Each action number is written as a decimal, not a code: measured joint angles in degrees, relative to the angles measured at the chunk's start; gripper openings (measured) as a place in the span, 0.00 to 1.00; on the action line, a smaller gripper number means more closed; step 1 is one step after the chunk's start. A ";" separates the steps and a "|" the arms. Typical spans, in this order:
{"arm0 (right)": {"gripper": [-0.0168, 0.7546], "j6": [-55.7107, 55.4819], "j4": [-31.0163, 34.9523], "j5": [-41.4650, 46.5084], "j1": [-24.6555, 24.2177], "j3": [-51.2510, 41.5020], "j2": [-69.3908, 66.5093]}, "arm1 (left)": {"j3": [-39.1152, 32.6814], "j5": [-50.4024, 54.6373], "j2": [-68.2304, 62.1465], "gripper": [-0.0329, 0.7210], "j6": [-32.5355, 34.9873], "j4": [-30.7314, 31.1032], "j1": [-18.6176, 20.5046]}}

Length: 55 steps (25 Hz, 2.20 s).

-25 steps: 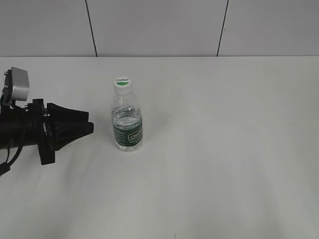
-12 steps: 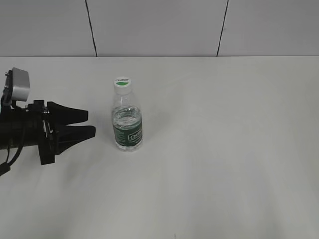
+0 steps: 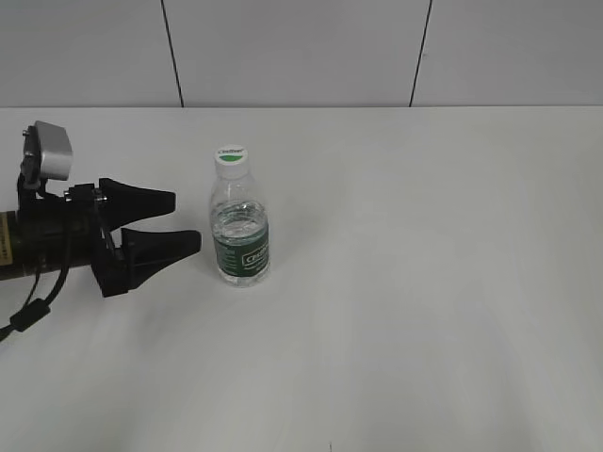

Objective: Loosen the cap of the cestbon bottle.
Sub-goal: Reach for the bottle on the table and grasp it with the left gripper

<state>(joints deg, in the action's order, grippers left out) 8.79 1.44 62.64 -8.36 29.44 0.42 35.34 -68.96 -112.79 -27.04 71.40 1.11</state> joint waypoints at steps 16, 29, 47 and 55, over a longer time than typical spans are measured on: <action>0.73 0.00 -0.06 0.00 0.00 0.00 0.00 | 7.96 3.31 -1.48 0.79 -5.34 8.47 -1.37; 0.73 0.00 -0.06 0.00 0.00 0.00 0.00 | 20.39 0.02 -13.49 0.79 -11.15 18.54 -2.40; 0.73 0.00 -0.06 0.00 0.00 0.00 0.00 | 20.55 -0.03 -13.77 0.79 -11.21 18.60 -2.70; 0.73 0.00 -0.06 0.00 0.00 0.00 0.00 | 20.55 -0.03 -13.77 0.79 -12.84 16.37 -2.82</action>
<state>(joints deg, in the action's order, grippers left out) 8.79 1.38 62.64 -8.36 29.44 0.42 55.89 -68.99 -126.56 -39.87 87.76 -1.70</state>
